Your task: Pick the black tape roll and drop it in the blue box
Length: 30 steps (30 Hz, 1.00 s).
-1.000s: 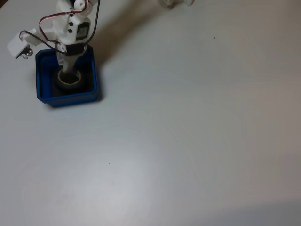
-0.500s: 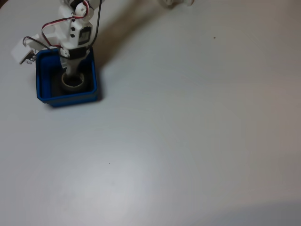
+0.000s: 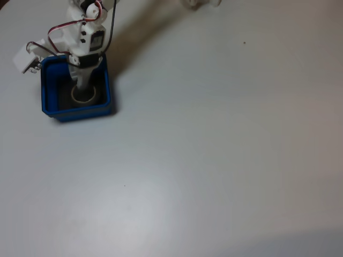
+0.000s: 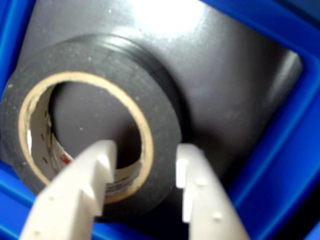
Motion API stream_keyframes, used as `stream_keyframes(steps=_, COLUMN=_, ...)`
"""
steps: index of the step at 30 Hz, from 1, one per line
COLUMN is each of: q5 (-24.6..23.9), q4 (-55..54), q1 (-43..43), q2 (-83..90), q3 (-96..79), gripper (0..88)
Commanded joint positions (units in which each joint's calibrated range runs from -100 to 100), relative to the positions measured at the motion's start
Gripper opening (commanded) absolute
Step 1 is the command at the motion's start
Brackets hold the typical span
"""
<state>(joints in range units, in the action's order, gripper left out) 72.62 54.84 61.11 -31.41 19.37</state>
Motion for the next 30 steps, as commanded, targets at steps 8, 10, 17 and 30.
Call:
stream_keyframes(steps=8, q5=0.4, q4=-1.05, q1=-0.19, q2=4.32, q3=4.53, gripper=10.0)
stream_keyframes(steps=10, q5=0.4, q4=-1.05, q1=-0.19, q2=6.58, q3=4.53, gripper=5.2)
stream_keyframes(steps=17, q5=0.4, q4=-0.97, q1=-0.09, q2=16.36, q3=4.44, gripper=0.7)
stream_keyframes(steps=30, q5=0.4, q4=-1.05, q1=-14.16, q2=36.26, q3=4.44, gripper=0.8)
